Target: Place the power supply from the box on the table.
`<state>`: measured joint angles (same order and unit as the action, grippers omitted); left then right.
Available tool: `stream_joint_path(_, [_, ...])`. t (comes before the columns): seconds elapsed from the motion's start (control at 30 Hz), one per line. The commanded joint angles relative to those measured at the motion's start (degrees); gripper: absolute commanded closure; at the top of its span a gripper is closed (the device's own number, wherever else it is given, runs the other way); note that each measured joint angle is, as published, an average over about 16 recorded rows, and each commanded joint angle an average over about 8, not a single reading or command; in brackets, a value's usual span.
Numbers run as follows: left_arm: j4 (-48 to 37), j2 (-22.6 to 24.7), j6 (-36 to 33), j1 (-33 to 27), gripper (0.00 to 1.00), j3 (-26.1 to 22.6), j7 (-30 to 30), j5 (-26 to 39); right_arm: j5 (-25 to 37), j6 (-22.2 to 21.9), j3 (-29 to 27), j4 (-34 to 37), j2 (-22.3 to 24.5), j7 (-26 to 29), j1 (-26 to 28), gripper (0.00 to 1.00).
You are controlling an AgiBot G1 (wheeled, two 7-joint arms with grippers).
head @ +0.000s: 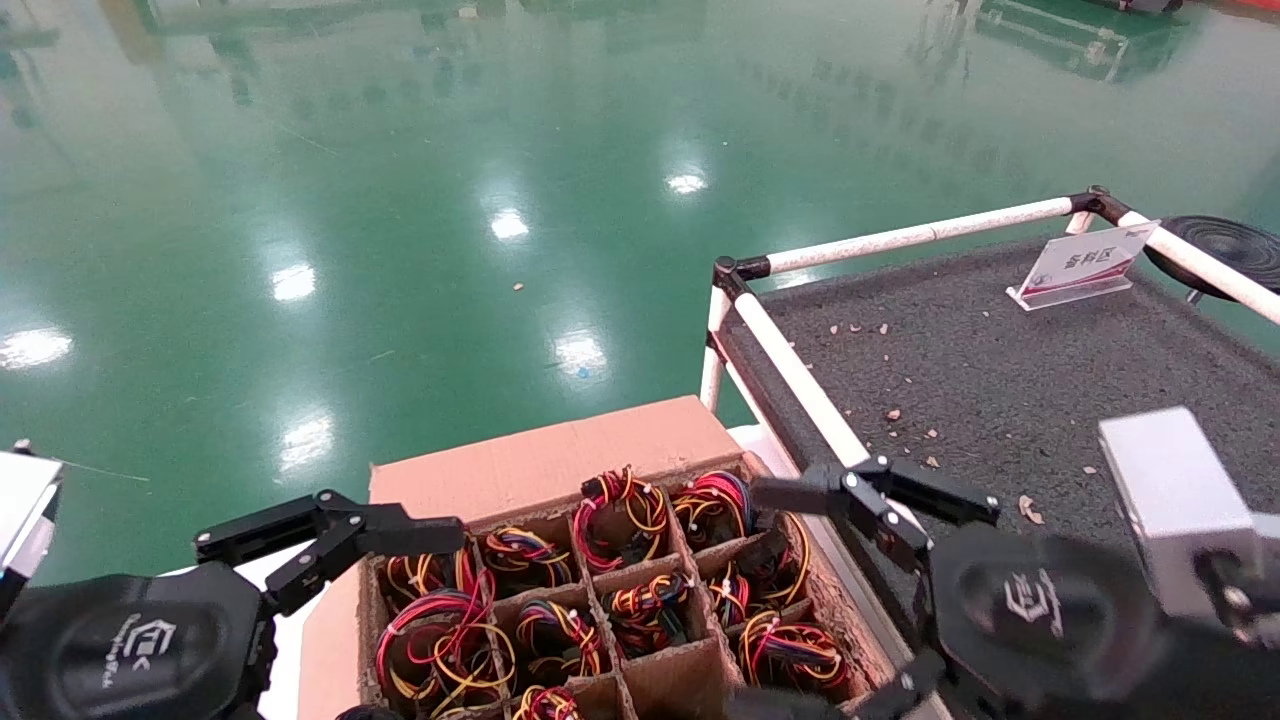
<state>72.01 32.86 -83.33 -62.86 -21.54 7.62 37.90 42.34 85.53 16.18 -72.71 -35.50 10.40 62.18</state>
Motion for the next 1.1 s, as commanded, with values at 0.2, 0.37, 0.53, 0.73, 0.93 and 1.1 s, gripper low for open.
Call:
stream_joint_path(0.2, [-0.01, 0.00, 0.01, 0.01, 0.00, 0.00, 0.00, 0.00, -0.61, 0.22, -0.21, -1.10, 0.60, 0.40, -0.78, 0.00])
stream_joint_path(0.37, [-0.01, 0.00, 0.01, 0.01, 0.00, 0.01, 0.00, -0.01, -1.04, 0.38, -0.36, -1.75, 0.98, 0.60, -1.28, 0.00])
stream_joint_path(0.53, [-0.02, 0.00, 0.02, 0.01, 0.50, 0.01, 0.00, -0.02, -0.95, 0.33, -0.35, -1.44, 0.83, 0.52, -1.08, 0.00])
stream_joint_path(0.73, [-0.02, 0.00, 0.01, 0.01, 1.00, 0.01, 0.00, -0.02, -0.76, 0.25, -0.29, -1.15, 0.67, 0.43, -0.86, 0.00])
stream_joint_path(0.93, [-0.02, 0.00, 0.01, 0.01, 1.00, 0.01, 0.00, -0.02, -0.63, 0.21, -0.23, -0.98, 0.57, 0.39, -0.72, 0.00])
stream_joint_path(1.1, [-0.02, 0.00, 0.01, 0.01, 1.00, 0.01, 0.00, -0.02, -0.56, 0.19, -0.21, -0.89, 0.51, 0.37, -0.66, 0.00])
